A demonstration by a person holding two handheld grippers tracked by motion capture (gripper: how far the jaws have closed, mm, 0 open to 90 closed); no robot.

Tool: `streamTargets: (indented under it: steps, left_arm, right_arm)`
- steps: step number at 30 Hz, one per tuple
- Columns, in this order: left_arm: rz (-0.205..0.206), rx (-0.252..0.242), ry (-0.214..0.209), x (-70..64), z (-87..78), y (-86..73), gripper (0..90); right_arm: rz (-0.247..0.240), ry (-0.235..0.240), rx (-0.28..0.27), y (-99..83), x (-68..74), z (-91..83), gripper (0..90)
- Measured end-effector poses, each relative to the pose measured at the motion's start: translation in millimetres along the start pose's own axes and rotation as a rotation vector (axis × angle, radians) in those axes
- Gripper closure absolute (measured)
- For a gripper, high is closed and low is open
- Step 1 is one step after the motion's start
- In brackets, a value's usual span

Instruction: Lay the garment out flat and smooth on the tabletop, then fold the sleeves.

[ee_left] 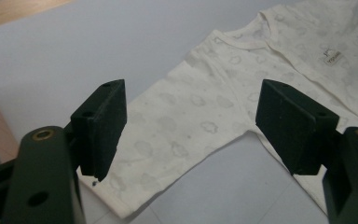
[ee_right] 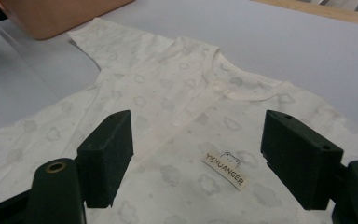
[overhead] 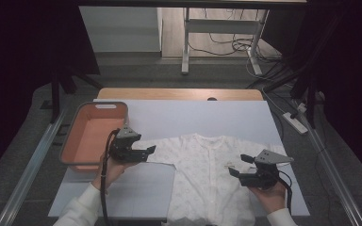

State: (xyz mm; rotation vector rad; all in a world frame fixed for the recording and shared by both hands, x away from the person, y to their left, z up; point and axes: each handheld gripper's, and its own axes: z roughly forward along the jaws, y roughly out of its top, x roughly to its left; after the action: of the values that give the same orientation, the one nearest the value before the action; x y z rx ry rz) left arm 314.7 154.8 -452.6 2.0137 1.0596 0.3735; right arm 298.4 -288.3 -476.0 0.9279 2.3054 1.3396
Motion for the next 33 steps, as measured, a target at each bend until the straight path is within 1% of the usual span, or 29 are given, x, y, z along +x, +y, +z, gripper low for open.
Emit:
streamTargets:
  steps: [3, 6, 10, 12, 15, 18, 22, 27, 29, 33]
  left_arm:
    - [0.003, 0.013, -0.001, -1.3, 2.5, 0.6, 25.3]
    - [0.003, 0.018, 0.002, -0.9, 3.7, 0.9, 24.8]
    - [-0.007, 0.031, -0.001, -0.9, 6.4, 0.3, 26.6]
    - [-0.01, 0.039, -0.004, -2.8, 10.4, 1.0, 26.7]
    - [0.001, 0.058, 0.002, -7.3, 17.5, 3.0, 25.2]
    - [0.011, 0.074, 0.004, -10.6, 24.3, 5.3, 24.3]
    - [0.011, 0.098, 0.0, -12.7, 35.1, 5.7, 24.0]
    - [0.025, 0.157, 0.003, -17.0, 54.2, 1.8, 23.5]
    - [0.045, 0.194, 0.016, -18.5, 63.9, -0.9, 22.9]
    - [0.046, 0.237, 0.03, -18.0, 77.2, -5.8, 21.2]
  right_arm:
    - [0.009, 0.005, -0.021, 0.2, -0.3, -1.4, 25.5]
    - [0.018, -0.001, -0.027, -0.1, -2.1, -3.7, 25.6]
    - [0.02, -0.001, -0.017, -1.5, -3.4, -1.7, 25.6]
    - [0.012, -0.001, -0.009, -1.5, -2.7, 0.0, 25.6]
    - [-0.007, -0.006, 0.005, -1.4, -1.6, 1.2, 25.6]
    - [-0.007, -0.002, 0.007, -1.8, -1.1, 2.1, 25.6]
    - [-0.008, 0.001, 0.004, -2.3, -0.9, 2.1, 25.6]
    - [-0.01, 0.004, 0.017, -2.9, -1.0, 4.1, 25.6]
    - [-0.011, 0.008, 0.02, -3.0, -0.6, 4.7, 25.6]
    - [-0.016, 0.01, 0.032, -3.4, -0.5, 6.1, 25.6]
